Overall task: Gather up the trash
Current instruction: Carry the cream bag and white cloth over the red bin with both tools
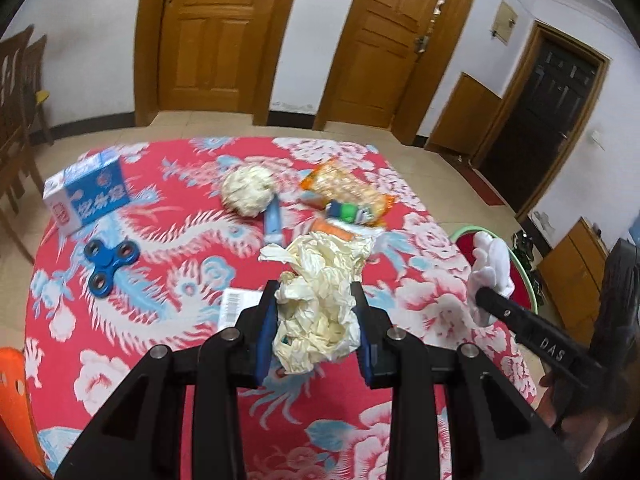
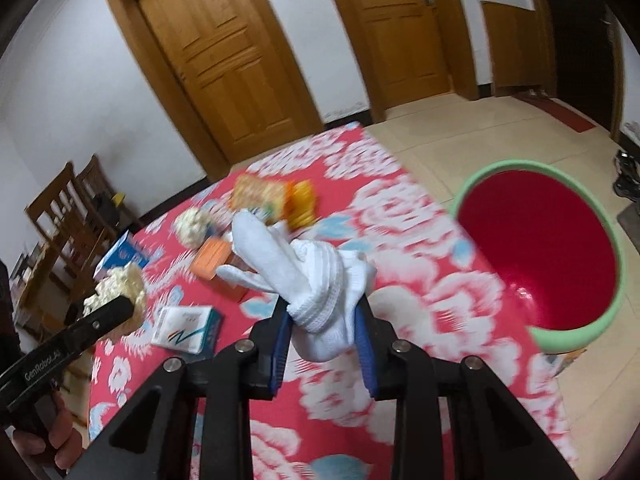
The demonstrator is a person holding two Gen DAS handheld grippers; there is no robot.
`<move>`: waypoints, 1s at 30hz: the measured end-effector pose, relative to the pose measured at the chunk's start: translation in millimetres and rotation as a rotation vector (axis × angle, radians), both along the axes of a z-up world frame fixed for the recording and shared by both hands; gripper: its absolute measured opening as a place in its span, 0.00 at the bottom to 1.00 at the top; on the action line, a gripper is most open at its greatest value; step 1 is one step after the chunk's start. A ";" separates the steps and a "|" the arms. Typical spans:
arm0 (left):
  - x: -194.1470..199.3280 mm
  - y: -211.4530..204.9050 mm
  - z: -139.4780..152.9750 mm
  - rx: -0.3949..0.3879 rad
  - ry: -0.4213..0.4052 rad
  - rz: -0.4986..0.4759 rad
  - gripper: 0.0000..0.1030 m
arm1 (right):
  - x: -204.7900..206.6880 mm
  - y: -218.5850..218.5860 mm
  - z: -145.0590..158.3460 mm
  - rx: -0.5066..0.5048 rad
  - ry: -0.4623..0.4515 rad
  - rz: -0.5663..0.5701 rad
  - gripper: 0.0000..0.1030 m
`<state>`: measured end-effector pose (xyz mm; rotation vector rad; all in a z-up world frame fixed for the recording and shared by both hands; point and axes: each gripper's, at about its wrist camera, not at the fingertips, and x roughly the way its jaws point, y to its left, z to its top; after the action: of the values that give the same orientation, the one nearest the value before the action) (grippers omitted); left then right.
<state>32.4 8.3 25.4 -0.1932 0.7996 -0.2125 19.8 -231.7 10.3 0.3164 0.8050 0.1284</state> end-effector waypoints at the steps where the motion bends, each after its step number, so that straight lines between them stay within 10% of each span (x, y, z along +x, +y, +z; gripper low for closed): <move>1: 0.0 -4.6 2.1 0.002 -0.005 -0.013 0.33 | -1.4 -4.7 2.1 -0.004 -0.004 -0.013 0.32; 11: 11.1 -54.5 14.1 0.005 -0.013 -0.109 0.33 | -8.9 -57.0 20.6 -0.128 -0.037 -0.124 0.32; 30: 46.3 -180.7 11.3 0.033 -0.010 -0.338 0.33 | 7.0 -173.2 -6.6 -0.041 0.020 -0.303 0.34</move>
<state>78.7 -172.4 36.8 -0.0241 0.8220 -0.5179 26.8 -404.9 3.7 0.3976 0.7700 -0.1748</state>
